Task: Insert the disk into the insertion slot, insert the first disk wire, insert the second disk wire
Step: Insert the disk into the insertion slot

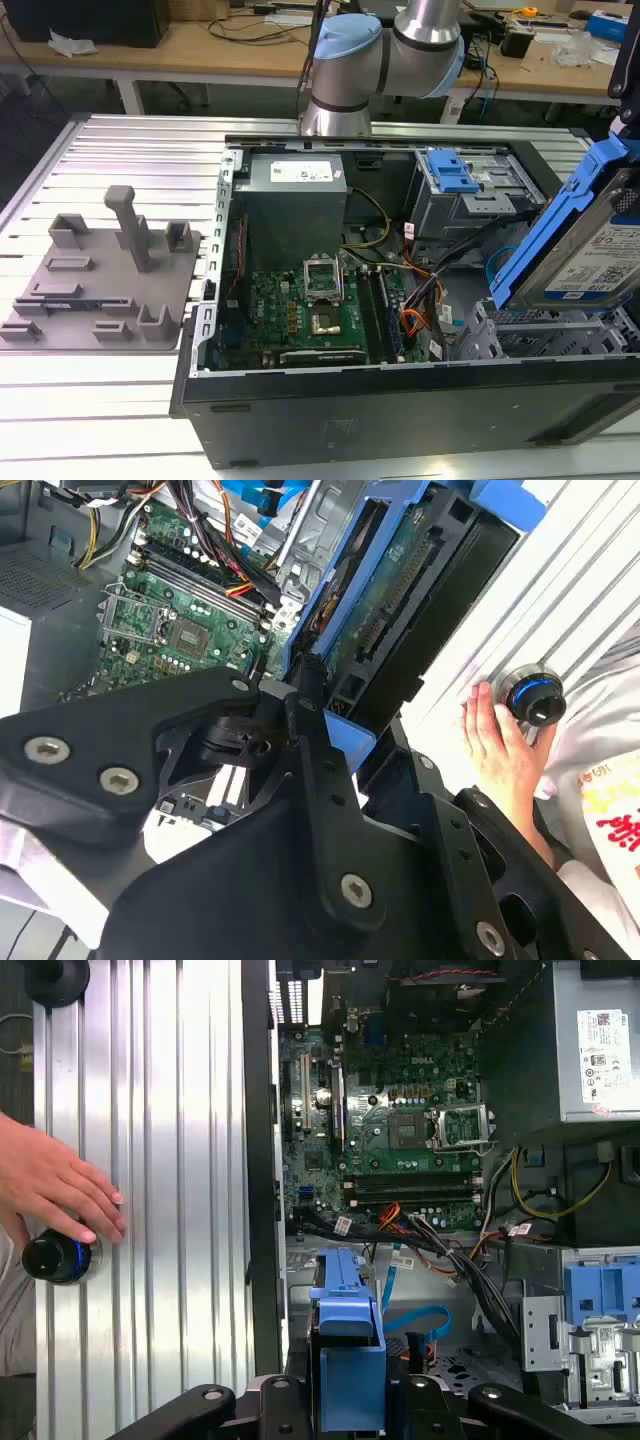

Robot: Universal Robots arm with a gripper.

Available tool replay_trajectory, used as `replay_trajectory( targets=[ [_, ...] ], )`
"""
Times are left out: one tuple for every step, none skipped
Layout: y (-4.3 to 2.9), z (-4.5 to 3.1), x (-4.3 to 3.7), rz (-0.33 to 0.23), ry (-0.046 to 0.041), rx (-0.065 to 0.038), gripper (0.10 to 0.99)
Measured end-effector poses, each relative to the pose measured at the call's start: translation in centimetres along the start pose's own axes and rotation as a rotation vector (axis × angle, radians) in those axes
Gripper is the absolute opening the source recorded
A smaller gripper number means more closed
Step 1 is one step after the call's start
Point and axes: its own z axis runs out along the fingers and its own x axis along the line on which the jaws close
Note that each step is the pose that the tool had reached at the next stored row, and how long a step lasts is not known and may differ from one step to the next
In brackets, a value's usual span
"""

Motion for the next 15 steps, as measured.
replay_trajectory(
  targets=[
    [0.00,0.00,0.00,0.000,0.0001,0.000,0.365],
    [0.00,0.00,0.00,0.000,0.0000,0.000,0.365],
    [0.00,0.00,0.00,0.000,0.0000,0.000,0.365],
    [0.00,0.00,0.00,0.000,0.0000,0.000,0.365],
    [0.00,0.00,0.00,0.000,0.0001,0.000,0.365],
    [0.00,0.00,0.00,0.000,0.0000,0.000,0.365],
    [0.00,0.00,0.00,0.000,0.0000,0.000,0.365],
    [0.00,0.00,0.00,0.000,0.0000,0.000,0.365],
    [0.00,0.00,0.00,0.000,0.0000,0.000,0.365],
    [0.00,0.00,0.00,0.000,0.0000,0.000,0.365],
    [0.00,0.00,0.00,0.000,0.0000,0.000,0.365],
    [0.00,0.00,0.00,0.000,0.0000,0.000,0.365],
    [0.00,0.00,0.00,0.000,0.0000,0.000,0.365],
    [0.00,0.00,0.00,0.000,0.0000,0.000,0.365],
    [0.01,-0.01,0.00,0.000,-0.0064,0.001,0.365]
  ],
)
